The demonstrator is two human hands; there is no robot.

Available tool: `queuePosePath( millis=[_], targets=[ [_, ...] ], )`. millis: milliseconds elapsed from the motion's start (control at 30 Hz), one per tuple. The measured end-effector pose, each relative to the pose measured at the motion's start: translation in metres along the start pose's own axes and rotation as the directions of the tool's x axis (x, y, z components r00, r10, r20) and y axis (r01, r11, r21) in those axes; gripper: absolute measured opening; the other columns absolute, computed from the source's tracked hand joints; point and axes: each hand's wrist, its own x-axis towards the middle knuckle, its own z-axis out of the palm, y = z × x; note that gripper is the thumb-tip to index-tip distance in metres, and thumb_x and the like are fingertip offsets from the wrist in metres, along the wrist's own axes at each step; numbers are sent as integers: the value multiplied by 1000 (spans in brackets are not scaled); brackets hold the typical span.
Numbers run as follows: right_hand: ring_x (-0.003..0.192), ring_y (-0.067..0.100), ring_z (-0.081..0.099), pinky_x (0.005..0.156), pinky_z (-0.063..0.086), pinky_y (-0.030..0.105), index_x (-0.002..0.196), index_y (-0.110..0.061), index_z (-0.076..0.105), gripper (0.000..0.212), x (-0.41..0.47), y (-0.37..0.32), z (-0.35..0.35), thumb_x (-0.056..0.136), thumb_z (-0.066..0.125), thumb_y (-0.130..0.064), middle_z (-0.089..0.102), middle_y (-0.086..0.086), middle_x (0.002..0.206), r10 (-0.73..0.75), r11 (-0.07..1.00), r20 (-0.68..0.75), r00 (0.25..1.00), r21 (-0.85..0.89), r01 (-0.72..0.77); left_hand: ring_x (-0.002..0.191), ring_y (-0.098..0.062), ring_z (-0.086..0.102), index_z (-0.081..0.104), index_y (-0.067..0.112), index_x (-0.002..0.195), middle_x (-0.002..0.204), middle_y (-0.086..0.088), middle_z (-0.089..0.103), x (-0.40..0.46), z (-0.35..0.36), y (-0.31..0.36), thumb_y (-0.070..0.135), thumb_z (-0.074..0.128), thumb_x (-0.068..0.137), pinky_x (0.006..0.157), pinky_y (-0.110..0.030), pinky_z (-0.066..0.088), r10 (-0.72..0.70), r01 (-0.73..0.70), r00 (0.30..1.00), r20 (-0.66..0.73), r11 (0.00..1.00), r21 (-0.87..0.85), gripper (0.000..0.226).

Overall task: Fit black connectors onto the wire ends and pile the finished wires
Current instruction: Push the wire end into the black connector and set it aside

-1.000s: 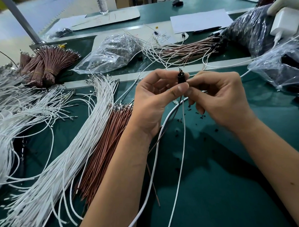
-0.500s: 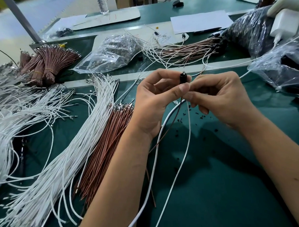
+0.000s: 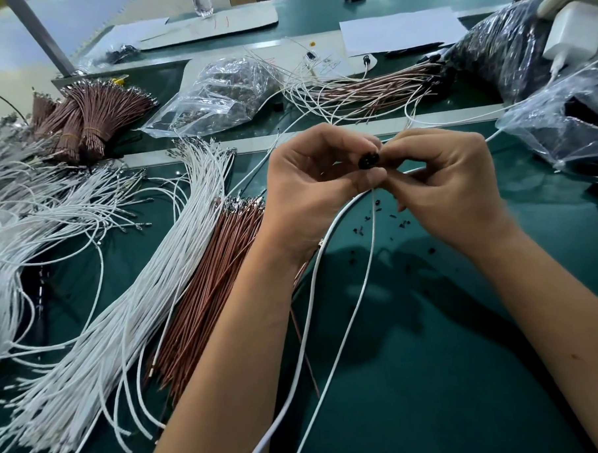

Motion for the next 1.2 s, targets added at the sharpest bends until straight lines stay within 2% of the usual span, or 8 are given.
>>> queuePosePath(
  millis=[67, 233, 467, 867, 1033, 1200],
  targets=[
    [80, 14, 71, 55, 56, 29, 100, -16, 79, 12, 0, 1, 0, 89, 77, -11, 74, -8, 92, -30, 998, -16, 999, -49, 29, 86, -19, 65, 64, 5, 86, 89, -13, 66, 0, 0, 0, -25, 73, 68, 87, -32, 55, 11, -11, 1000, -9, 1000, 9, 36],
    [82, 6, 72, 59, 59, 30, 100, -17, 78, 13, -2, -1, 1, 90, 76, -8, 74, -14, 92, -19, 996, -35, 999, -92, 16, 82, -22, 63, 64, 4, 86, 84, -12, 64, 1, 0, -1, -25, 74, 68, 84, -32, 56, 13, -12, 999, -40, 1000, 24, 35],
    [83, 7, 71, 52, 54, 42, 100, -13, 78, 11, -3, -3, 2, 91, 74, -7, 75, -11, 92, -11, 997, -12, 1000, -71, 10, 85, -25, 65, 66, 4, 85, 85, -13, 66, 0, 0, -1, -22, 75, 68, 87, -37, 56, 21, -19, 999, -50, 999, 30, 32],
    [80, 13, 70, 49, 53, 45, 98, -9, 79, 8, -3, 0, 0, 92, 76, -13, 75, -3, 88, 7, 999, 1, 1000, -47, -7, 81, -23, 62, 66, 4, 84, 82, -12, 65, 0, 3, -2, -25, 73, 68, 83, -32, 56, 32, -32, 998, -60, 999, -1, 35],
    [74, 11, 69, 48, 51, 41, 97, -9, 80, 7, -3, 1, 0, 90, 78, -11, 75, 0, 85, 24, 998, -13, 1000, -51, -24, 80, -19, 64, 65, 4, 85, 84, -12, 63, 0, 3, -1, -27, 72, 67, 84, -30, 57, 47, -48, 998, -48, 999, -17, 37],
    [78, 13, 71, 52, 48, 25, 97, -9, 81, 8, -3, 2, 0, 89, 80, -11, 77, 0, 87, 15, 997, -22, 1000, -81, -17, 79, -14, 66, 65, 4, 85, 81, -10, 65, 0, 2, -4, -28, 71, 67, 82, -28, 57, 59, -60, 997, -40, 998, -35, 37]
  ],
)
